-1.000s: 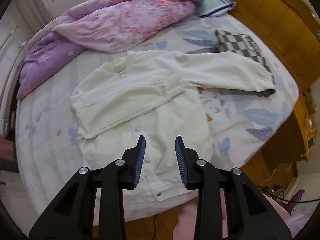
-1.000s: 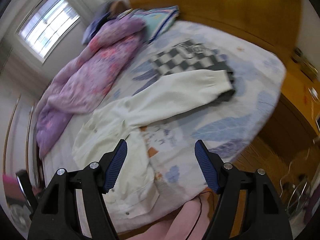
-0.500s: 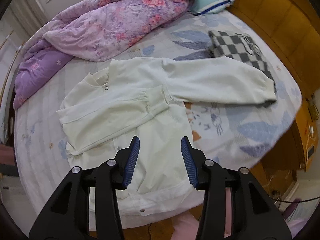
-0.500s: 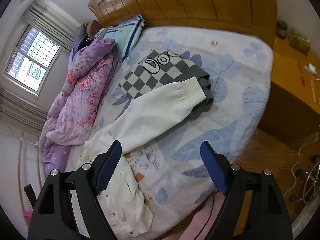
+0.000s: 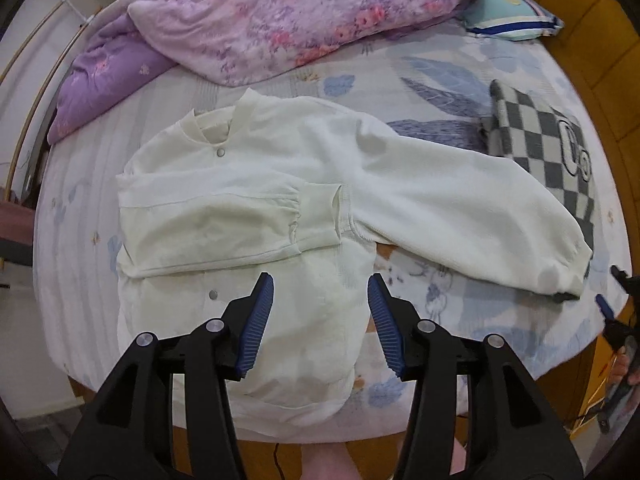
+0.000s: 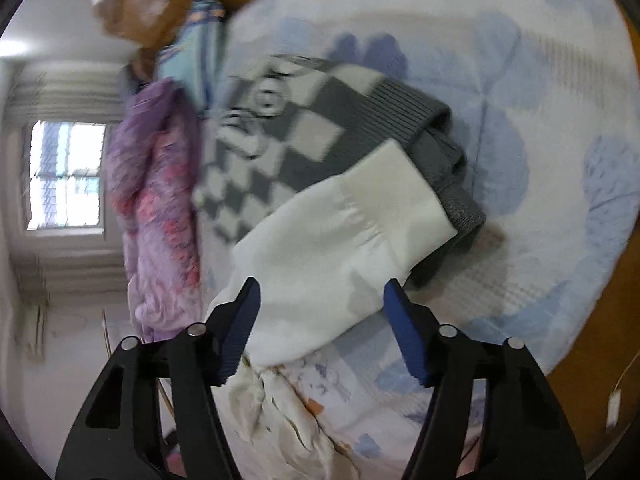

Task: Fold large clothes
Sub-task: 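Grasp the other sleeve cuff with the right tool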

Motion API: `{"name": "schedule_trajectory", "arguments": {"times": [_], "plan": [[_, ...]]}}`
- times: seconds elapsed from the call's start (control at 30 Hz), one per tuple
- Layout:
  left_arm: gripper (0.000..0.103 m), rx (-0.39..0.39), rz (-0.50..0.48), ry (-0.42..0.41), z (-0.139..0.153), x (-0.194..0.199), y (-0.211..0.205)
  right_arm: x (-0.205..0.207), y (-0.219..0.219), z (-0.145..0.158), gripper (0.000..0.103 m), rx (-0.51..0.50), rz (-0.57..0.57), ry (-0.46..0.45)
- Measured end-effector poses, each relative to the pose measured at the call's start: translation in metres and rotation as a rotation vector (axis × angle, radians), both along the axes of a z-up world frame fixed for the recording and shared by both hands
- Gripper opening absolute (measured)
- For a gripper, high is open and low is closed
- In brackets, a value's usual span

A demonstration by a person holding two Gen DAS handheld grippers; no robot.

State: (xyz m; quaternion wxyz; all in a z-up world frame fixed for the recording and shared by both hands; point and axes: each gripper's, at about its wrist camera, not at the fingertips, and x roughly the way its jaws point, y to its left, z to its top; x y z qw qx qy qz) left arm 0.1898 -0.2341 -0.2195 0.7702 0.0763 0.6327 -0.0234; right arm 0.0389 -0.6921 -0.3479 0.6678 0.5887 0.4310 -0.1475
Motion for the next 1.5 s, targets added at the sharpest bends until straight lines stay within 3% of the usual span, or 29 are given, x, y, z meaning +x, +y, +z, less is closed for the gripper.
{"name": "schedule_trajectory", "arguments": {"times": [0.2,0.4,0.6,0.73,0.77,0.83,0.87,0.97,1.07,1.13,1.23,1.33,1.5], "plan": [[0.05,0.039,0.033,0.023,-0.017,0.014,-0.009,0.016,-0.007,-0.064,0.058,0.075,-0.031,0.114],[0.05,0.062,0.045,0.047,-0.026,0.015,-0.007,0.009,-0.004,-0.068,0.055,0.091,-0.055,0.254],[0.05,0.094,0.055,0.064,-0.031,0.009,0.011,0.002,-0.012,-0.083,0.055,0.129,-0.153,0.2],[0.051,0.101,0.071,0.044,-0.025,0.007,0.027,0.011,-0.02,-0.082,0.053,0.081,-0.166,0.17],[0.051,0.1,0.077,0.041,-0.023,0.007,0.032,0.013,-0.02,-0.075,0.048,0.045,-0.136,0.17],[0.051,0.112,0.083,0.033,-0.021,0.007,0.039,0.015,-0.018,-0.059,0.017,-0.017,-0.091,0.165],[0.051,0.115,0.082,0.025,-0.019,0.007,0.043,0.014,-0.017,-0.054,0.014,-0.031,-0.088,0.131],[0.051,0.111,0.089,0.011,-0.018,0.006,0.052,0.022,-0.014,-0.042,0.013,-0.091,-0.043,0.082],[0.051,0.104,0.08,0.004,-0.022,0.007,0.058,0.03,-0.017,-0.067,0.021,-0.058,-0.046,0.13],[0.051,0.106,0.073,0.013,-0.029,0.007,0.061,0.029,-0.023,-0.083,0.021,0.003,-0.097,0.101],[0.051,0.074,0.038,0.018,-0.041,0.011,0.063,0.029,-0.016,-0.065,0.008,-0.066,-0.074,0.06],[0.051,0.068,0.013,0.006,-0.054,0.021,0.061,0.027,-0.003,-0.024,0.008,-0.166,-0.022,0.002],[0.048,-0.018,-0.019,-0.016,-0.086,0.059,0.056,0.02,0.021,0.04,0.008,-0.258,0.025,-0.12]]}}
